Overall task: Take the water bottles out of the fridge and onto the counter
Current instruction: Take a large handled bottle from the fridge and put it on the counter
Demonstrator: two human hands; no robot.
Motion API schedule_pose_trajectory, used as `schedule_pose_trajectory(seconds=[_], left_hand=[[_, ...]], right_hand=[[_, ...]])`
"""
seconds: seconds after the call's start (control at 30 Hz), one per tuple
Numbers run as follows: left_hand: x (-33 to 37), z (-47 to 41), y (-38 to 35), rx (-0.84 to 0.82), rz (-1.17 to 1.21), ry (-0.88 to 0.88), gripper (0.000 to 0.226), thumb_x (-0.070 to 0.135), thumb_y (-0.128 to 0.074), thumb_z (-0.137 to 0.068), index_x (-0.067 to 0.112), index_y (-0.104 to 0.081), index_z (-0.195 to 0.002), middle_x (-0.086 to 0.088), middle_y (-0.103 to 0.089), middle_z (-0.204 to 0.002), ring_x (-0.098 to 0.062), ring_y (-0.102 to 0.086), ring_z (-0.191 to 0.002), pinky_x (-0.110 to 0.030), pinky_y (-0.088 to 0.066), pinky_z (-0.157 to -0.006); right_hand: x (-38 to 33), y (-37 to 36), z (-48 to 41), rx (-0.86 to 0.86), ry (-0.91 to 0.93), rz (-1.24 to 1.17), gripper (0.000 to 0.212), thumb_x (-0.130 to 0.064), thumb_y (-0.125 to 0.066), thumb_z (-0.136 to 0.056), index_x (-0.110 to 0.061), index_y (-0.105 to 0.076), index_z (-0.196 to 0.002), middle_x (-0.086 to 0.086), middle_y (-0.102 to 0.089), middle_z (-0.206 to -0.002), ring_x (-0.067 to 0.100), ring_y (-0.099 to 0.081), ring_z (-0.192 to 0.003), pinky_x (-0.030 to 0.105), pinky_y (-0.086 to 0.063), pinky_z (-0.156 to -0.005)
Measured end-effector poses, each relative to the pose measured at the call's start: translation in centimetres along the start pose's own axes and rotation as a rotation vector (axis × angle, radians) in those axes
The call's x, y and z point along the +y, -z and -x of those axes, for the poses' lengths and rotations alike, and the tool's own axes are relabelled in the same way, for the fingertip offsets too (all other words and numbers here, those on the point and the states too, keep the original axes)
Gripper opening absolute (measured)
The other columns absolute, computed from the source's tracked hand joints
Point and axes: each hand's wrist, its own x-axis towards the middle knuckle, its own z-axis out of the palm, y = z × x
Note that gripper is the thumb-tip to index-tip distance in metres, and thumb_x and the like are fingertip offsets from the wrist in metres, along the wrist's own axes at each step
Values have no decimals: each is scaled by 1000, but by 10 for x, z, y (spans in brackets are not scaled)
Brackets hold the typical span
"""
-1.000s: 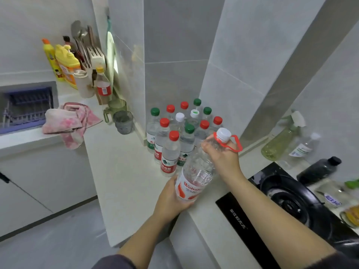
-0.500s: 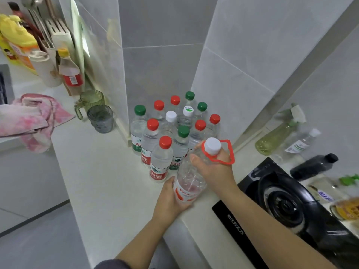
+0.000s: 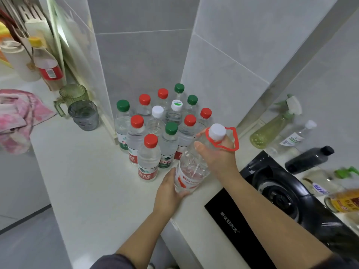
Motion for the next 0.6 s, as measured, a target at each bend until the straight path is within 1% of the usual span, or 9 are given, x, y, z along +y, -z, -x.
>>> schedule_pose_trajectory(seconds=[0.07, 0.1, 0.13, 0.23, 0.33, 0.4, 0.47, 0.53, 0.6], left_hand=[[2, -9, -6, -1, -6, 0, 84, 33, -88, -69, 20, -46, -141, 5, -57, -134, -12, -54, -123, -36, -43, -104], [4, -13, -8, -1, -18, 7, 85, 33, -88, -69, 20, -46, -141, 4, -57, -134, -13, -53, -123, -36, -43, -104], [5, -18, -11, -2, -27, 11, 85, 34, -88, -69, 19, -45, -141, 3, -56, -134, -13, -53, -123, -36, -42, -105], [9, -32, -18, -17, -26, 6, 88, 31, -89, -67, 20, -45, -142, 3, -57, -134, -14, -52, -124, -36, -42, -105], [12, -46, -24, -38, -48, -4, 89, 31, -90, -66, 17, -46, -142, -1, -57, -135, -17, -52, -125, -38, -42, -105], [13, -53, -28, -34, -67, 0, 90, 33, -91, -64, 16, -47, -141, -3, -57, -135, -18, -52, -125, -36, -41, -105], [14, -59, -32, -36, -107, 15, 92, 33, -90, -64, 17, -46, -143, -4, -53, -137, -18, -47, -127, -29, -38, -108], [14, -62, -38, -27, -135, 34, 90, 33, -88, -66, 18, -44, -144, -6, -49, -137, -18, -46, -126, -20, -34, -104], [15, -65, -45, -4, -165, 60, 84, 34, -86, -69, 18, -47, -142, -9, -51, -132, -21, -49, -121, -21, -36, -100]], right_hand=[[4, 3, -8, 20, 13, -22, 20, -14, -77, -77, -10, -66, -93, -13, -70, -84, -5, -64, -82, 9, -48, -77], [5, 5, -12, 35, 16, -29, 25, -18, -75, -75, -6, -66, -95, -9, -70, -87, -2, -65, -84, 10, -49, -78], [6, 7, -16, 44, 16, -38, 28, -20, -74, -74, -5, -66, -96, -6, -70, -87, 0, -65, -84, 12, -49, -78], [11, 11, -29, 71, 21, -39, 25, -21, -74, -73, -9, -67, -94, -11, -68, -84, -1, -65, -82, 12, -50, -76], [17, 16, -41, 85, 27, -46, 29, -21, -73, -74, -4, -67, -97, -3, -70, -88, 6, -67, -86, 19, -53, -81], [22, 19, -48, 92, 33, -43, 29, -22, -73, -75, -5, -67, -98, 0, -71, -90, 11, -68, -89, 23, -54, -83], [26, 22, -53, 114, 47, -35, 31, -22, -74, -74, -5, -66, -99, -1, -70, -91, 7, -67, -89, 19, -52, -82], [30, 25, -58, 138, 50, -36, 33, -22, -74, -74, -5, -65, -100, -4, -68, -91, -1, -65, -86, 12, -49, -79], [32, 28, -63, 142, 43, -33, 25, -22, -74, -75, -15, -65, -96, -12, -68, -88, -4, -64, -85, 9, -47, -77]])
